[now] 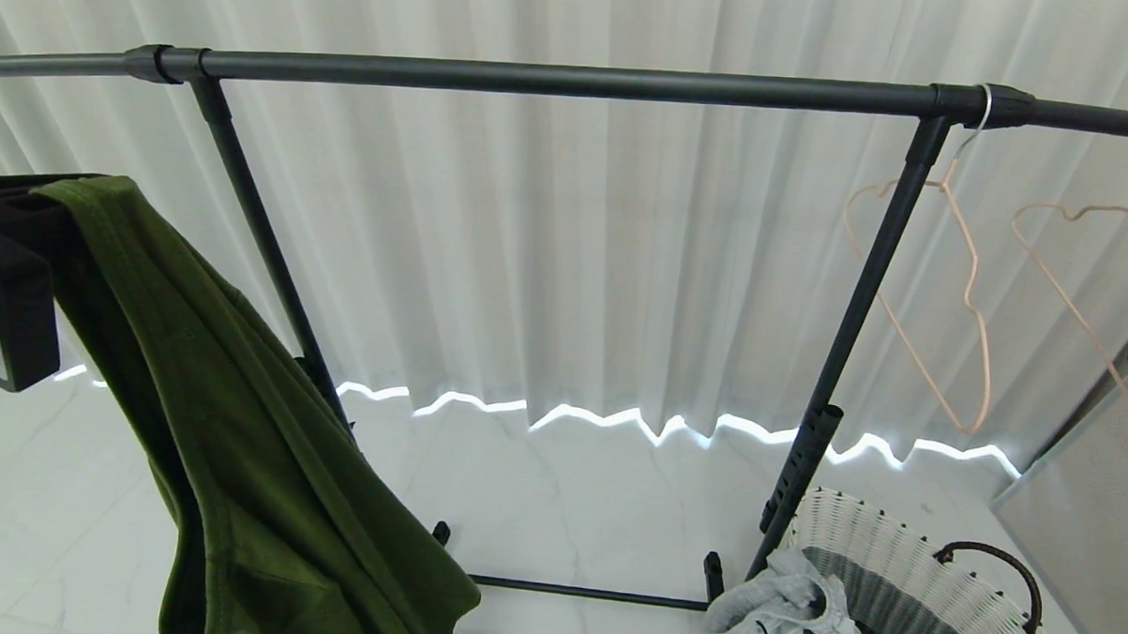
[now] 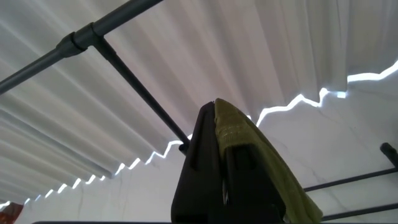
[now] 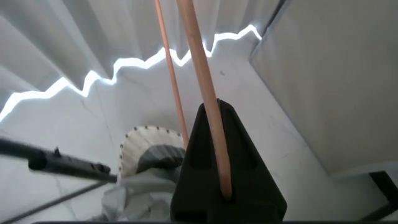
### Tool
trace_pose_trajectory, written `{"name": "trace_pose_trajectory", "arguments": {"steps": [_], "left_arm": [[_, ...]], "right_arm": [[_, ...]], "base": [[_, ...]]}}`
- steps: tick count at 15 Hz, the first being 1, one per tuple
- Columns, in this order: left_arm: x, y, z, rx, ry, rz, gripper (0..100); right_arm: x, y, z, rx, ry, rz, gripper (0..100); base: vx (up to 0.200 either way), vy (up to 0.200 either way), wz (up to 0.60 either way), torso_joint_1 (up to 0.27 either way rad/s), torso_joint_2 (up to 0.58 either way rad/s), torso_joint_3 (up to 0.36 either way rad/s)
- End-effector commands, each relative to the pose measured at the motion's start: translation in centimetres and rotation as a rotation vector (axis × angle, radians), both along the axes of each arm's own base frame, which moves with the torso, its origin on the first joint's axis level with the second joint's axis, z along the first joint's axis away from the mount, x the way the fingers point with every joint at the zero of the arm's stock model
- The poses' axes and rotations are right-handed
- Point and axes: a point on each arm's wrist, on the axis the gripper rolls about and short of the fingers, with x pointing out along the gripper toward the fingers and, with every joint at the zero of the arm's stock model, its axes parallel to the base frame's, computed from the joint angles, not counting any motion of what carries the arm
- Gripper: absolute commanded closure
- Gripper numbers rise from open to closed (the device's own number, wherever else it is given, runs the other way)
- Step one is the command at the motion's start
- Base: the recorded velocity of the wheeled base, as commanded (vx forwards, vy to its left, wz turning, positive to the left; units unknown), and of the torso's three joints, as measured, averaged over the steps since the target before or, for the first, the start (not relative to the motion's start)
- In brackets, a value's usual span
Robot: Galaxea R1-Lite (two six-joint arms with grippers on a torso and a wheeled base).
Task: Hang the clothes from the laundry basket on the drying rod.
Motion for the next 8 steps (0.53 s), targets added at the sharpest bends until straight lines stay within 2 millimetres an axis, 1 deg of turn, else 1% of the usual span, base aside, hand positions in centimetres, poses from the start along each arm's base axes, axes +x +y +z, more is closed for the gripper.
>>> {"name": "trace_pose_trajectory", "arguments": {"steps": [1,2,5,8], "left_arm": [[0.2,0.2,0.0,0.000,-0.001,0.020,100],[0.2,0.2,0.1,-0.001,-0.002,0.024,100],[0.2,0.3,0.0,0.002,-0.001,0.027,100],[0.2,0.2,0.0,0.002,-0.001,0.026,100]], "right_arm": [[-3.2,0.8,1.4,-0.010,-0.058,0.015,100],[-4.0,1.1,1.6,-0.016,-0.067,0.027,100],[-7.1,1.6,0.9,-0.051,-0.009,0.047,100],[-9.1,1.9,0.0,-0.061,0.009,0.056,100]], "base": [[0.000,0.000,0.00,0.000,0.00,0.000],[0.000,0.000,0.00,0.000,0.00,0.000],[-0.200,0.000,0.00,0.009,0.00,-0.001],[-0.200,0.000,0.00,-0.002,0.00,0.006]]}}
